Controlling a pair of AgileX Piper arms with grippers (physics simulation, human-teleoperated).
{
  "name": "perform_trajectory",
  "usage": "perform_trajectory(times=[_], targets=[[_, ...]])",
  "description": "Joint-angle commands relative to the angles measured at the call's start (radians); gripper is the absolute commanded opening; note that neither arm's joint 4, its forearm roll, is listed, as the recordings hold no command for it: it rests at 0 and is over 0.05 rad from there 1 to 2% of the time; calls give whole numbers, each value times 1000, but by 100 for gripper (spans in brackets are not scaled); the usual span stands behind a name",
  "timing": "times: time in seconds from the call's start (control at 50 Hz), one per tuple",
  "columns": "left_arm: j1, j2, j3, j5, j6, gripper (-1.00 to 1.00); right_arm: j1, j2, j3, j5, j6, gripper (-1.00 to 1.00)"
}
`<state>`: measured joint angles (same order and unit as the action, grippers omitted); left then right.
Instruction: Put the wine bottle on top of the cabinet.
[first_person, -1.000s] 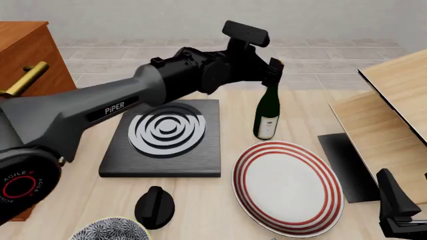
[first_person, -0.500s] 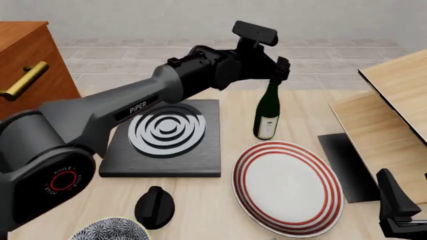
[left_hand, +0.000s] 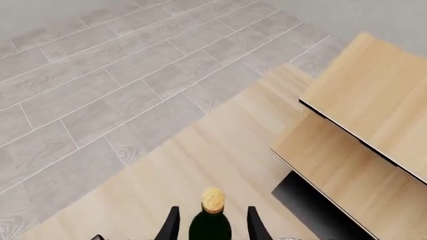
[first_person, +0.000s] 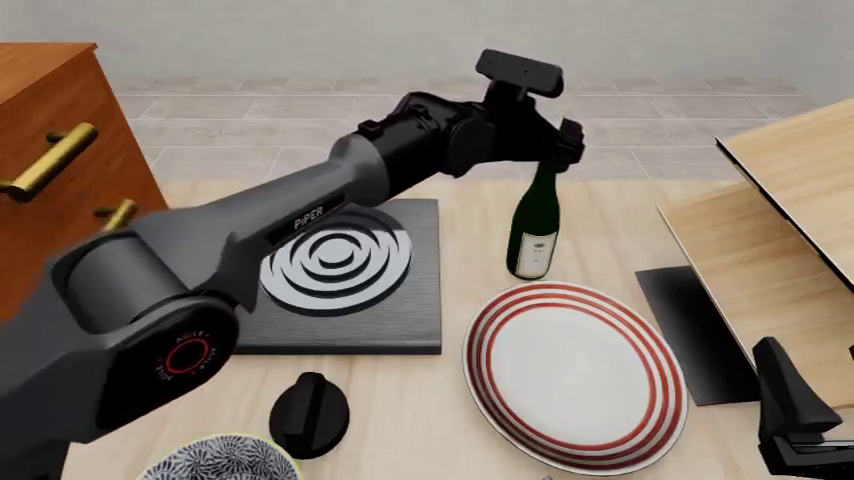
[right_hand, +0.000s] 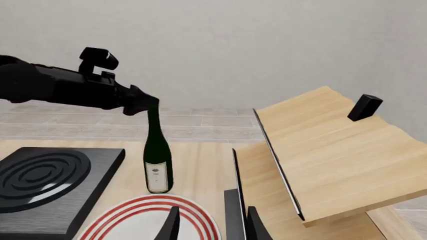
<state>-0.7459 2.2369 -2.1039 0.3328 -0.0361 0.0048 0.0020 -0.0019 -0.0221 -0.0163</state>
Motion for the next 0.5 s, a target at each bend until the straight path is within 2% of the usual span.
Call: perform_trajectory(times=[0.02, 0.24, 0.5], targets=[[-11, 38, -29, 21, 6, 100, 0, 0, 0, 1, 0, 100], [-3, 56, -47, 35, 1, 100, 0, 0, 0, 1, 0, 100], [3, 83, -115, 79, 0, 100, 0, 1, 0, -2, 0, 100]])
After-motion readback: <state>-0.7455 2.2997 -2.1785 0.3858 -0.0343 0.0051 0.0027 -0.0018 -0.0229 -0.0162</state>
